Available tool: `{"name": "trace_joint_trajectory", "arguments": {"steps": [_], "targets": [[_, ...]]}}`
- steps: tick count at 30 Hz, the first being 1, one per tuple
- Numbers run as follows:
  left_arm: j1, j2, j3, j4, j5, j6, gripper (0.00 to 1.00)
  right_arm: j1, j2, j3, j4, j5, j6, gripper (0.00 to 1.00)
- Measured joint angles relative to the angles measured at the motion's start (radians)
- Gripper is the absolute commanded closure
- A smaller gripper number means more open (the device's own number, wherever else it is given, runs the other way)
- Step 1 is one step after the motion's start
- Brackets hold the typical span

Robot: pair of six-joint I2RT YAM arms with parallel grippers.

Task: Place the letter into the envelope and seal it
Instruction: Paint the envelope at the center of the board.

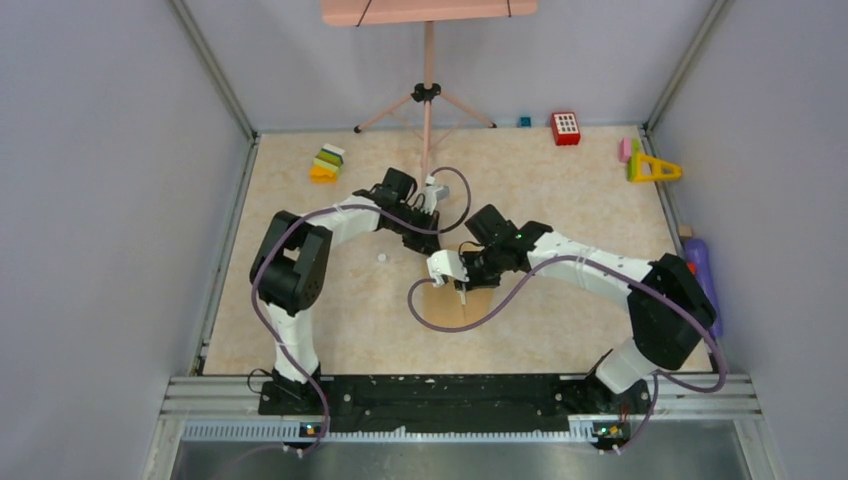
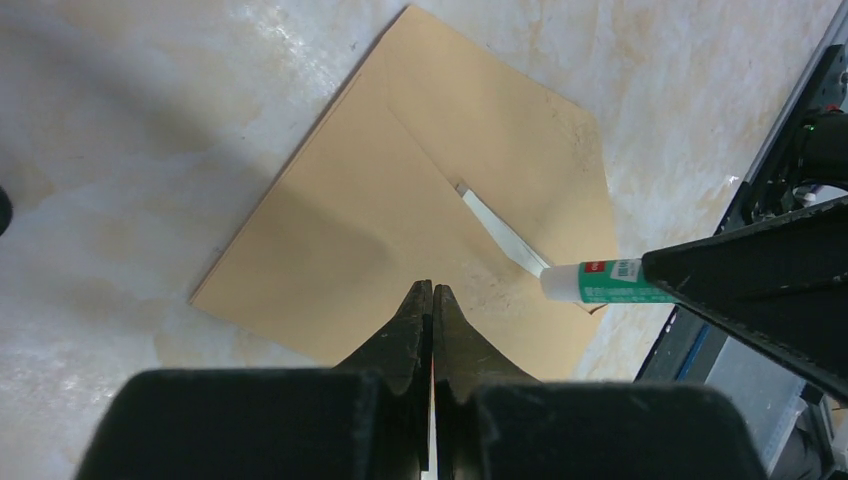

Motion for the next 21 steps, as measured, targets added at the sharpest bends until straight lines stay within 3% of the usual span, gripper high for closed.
{"name": "trace_joint_trajectory", "arguments": {"steps": [21], "targets": [[-0.076, 0.061, 0.000, 0.002, -0.089, -0.007, 1.00, 0.084, 0.085, 0.065, 0.001, 0.136, 0.000, 1.00]]}}
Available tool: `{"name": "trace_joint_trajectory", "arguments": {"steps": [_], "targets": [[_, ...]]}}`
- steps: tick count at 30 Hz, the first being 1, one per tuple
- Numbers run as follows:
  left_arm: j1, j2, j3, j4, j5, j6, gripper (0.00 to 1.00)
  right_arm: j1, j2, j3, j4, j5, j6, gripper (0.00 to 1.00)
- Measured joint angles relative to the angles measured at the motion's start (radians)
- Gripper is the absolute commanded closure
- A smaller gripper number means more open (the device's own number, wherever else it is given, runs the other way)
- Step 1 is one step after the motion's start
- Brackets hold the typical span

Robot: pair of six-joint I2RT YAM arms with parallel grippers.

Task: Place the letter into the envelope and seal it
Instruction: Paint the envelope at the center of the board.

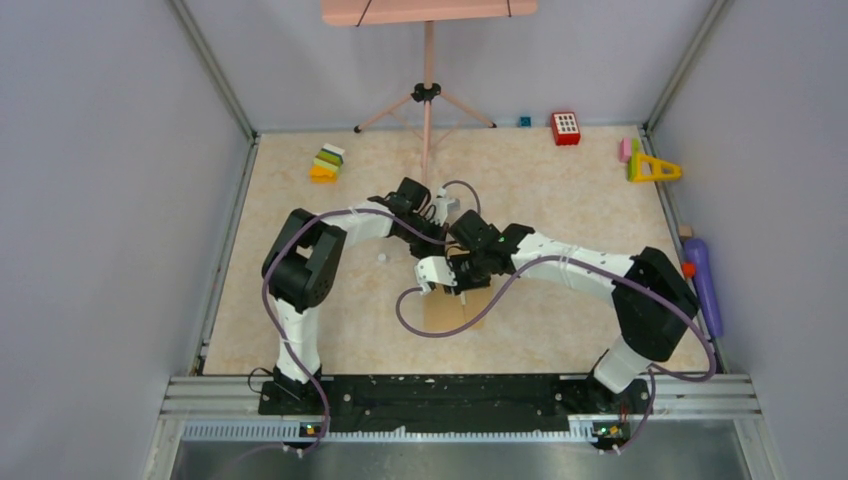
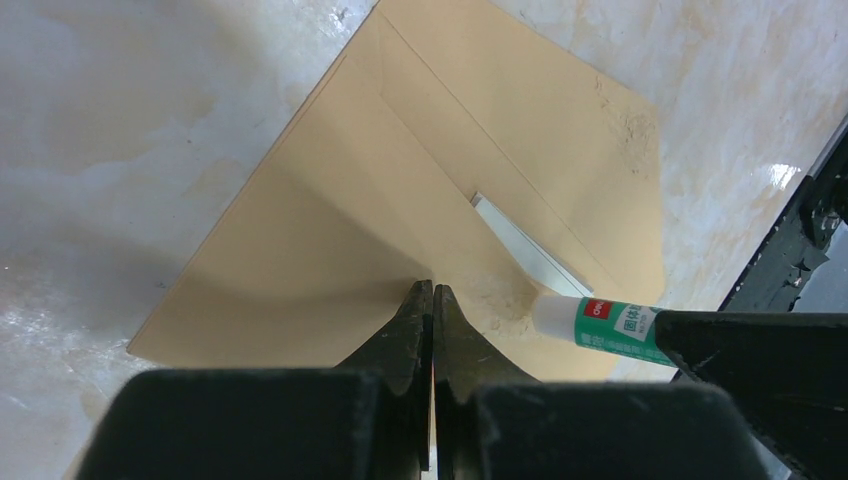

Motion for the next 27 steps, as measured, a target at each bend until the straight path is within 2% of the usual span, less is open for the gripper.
{"name": "trace_joint_trajectory", "arguments": {"steps": [16, 27], "targets": [[-0.026, 0.000, 0.011, 0.002, -0.041, 0.000, 1.00, 0.045, 0.050, 0.025, 0.006, 0.103, 0.001, 1.00], [-0.034, 0.000, 0.013, 0.005, -0.046, 0.011, 1.00, 0.048, 0.050, 0.017, 0.119, 0.197, 0.003, 1.00]]}}
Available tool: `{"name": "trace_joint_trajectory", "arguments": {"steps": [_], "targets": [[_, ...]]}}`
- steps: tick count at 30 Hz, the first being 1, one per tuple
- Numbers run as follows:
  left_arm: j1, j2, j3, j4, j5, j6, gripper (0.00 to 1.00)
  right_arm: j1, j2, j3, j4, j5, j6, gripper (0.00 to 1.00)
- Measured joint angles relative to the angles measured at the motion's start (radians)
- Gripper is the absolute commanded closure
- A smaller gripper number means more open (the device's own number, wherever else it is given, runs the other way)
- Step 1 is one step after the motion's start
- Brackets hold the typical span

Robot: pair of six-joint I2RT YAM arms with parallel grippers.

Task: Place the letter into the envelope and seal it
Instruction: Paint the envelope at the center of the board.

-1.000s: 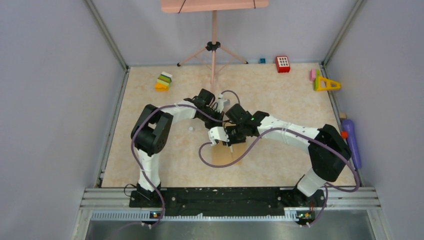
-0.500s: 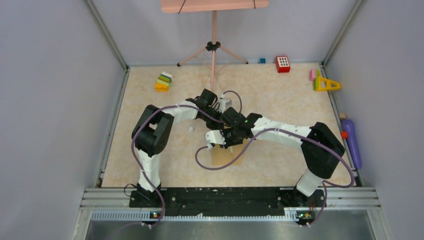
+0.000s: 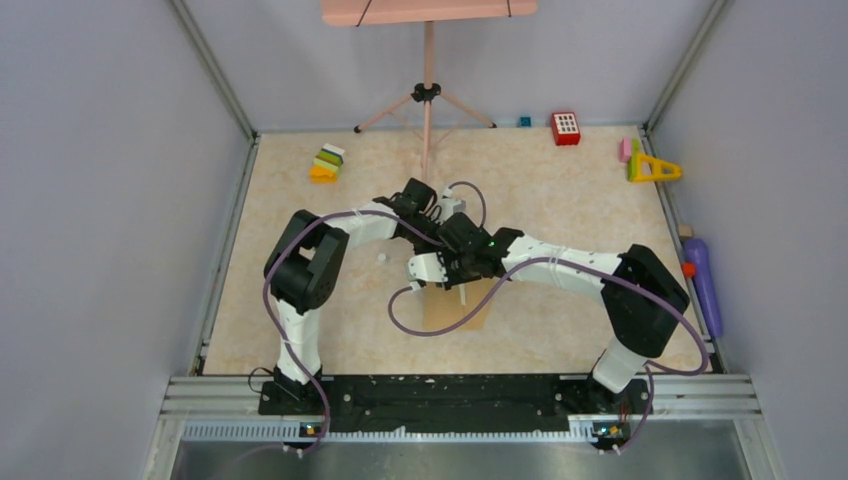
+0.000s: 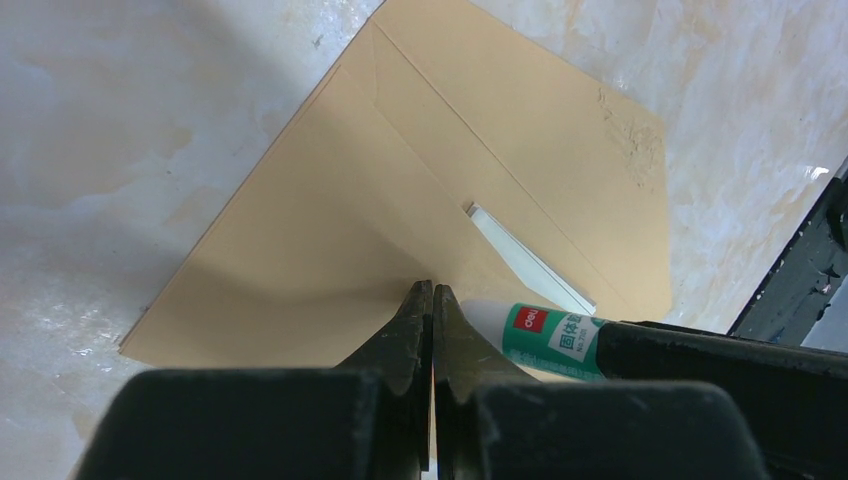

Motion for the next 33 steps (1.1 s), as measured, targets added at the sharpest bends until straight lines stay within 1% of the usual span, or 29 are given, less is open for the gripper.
{"name": "trace_joint_trajectory", "arguments": {"steps": [3, 9, 12, 21, 33], "targets": [[-0.002, 0.000, 0.000, 0.000, -0.003, 0.005, 1.00, 0.000, 0.000, 0.000, -0.027, -0.007, -0.012, 1.00], [-0.007, 0.000, 0.000, 0.002, -0.003, 0.010, 1.00, 0.000, 0.000, 0.018, -0.148, -0.060, -0.045, 1.00], [-0.013, 0.000, 0.001, 0.006, -0.003, 0.011, 1.00, 0.008, 0.000, 0.020, -0.162, -0.058, -0.052, 1.00], [-0.018, 0.000, 0.001, 0.008, -0.006, 0.014, 1.00, 0.038, 0.000, 0.000, -0.122, 0.030, -0.055, 1.00], [-0.029, 0.000, 0.000, 0.016, -0.010, 0.019, 1.00, 0.040, 0.011, -0.011, -0.061, 0.137, -0.063, 1.00]]}}
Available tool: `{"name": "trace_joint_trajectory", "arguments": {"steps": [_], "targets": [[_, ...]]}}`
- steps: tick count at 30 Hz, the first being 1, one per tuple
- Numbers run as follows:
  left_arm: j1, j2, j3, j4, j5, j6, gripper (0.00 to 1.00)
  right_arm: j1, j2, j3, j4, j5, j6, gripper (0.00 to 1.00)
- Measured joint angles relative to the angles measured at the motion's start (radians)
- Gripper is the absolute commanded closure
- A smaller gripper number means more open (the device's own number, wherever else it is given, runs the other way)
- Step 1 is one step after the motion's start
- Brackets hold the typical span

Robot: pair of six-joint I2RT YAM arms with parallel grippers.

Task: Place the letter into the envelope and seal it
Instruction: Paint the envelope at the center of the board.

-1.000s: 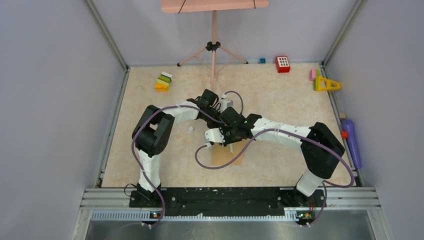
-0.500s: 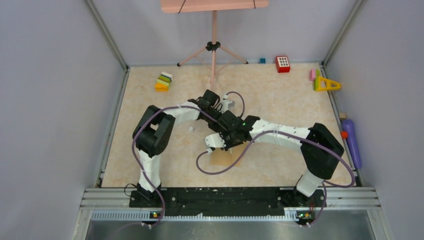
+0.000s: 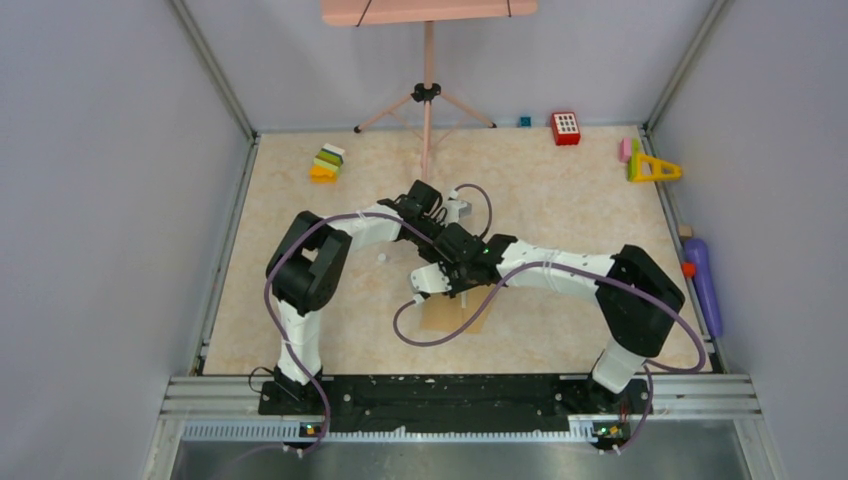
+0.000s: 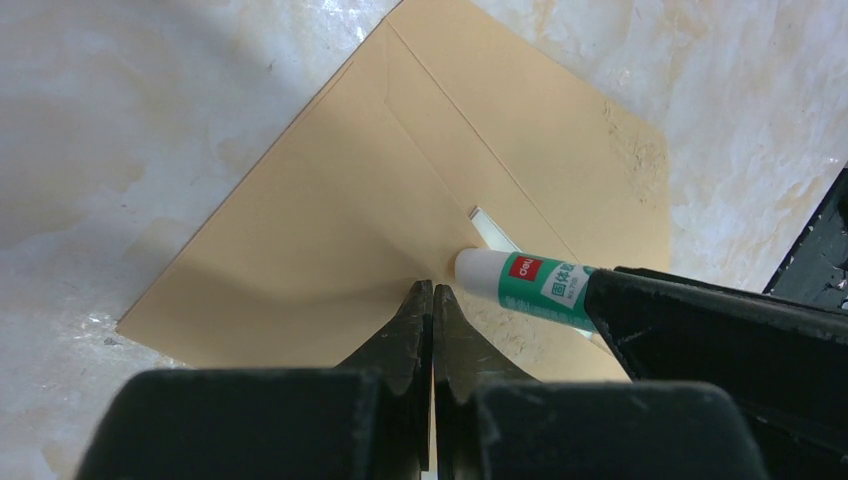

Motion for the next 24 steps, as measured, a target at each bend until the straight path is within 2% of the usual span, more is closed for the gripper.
{"name": "trace_joint_trajectory", "arguments": {"steps": [8, 24], "targets": [[-0.001, 0.000, 0.000, 0.000, -0.003, 0.001, 1.00, 0.000, 0.005, -0.005, 0.002, 0.008, -0.011, 1.00], [-0.005, 0.000, 0.000, 0.002, -0.011, -0.003, 1.00, 0.030, -0.019, -0.002, -0.077, -0.082, -0.045, 1.00]]}}
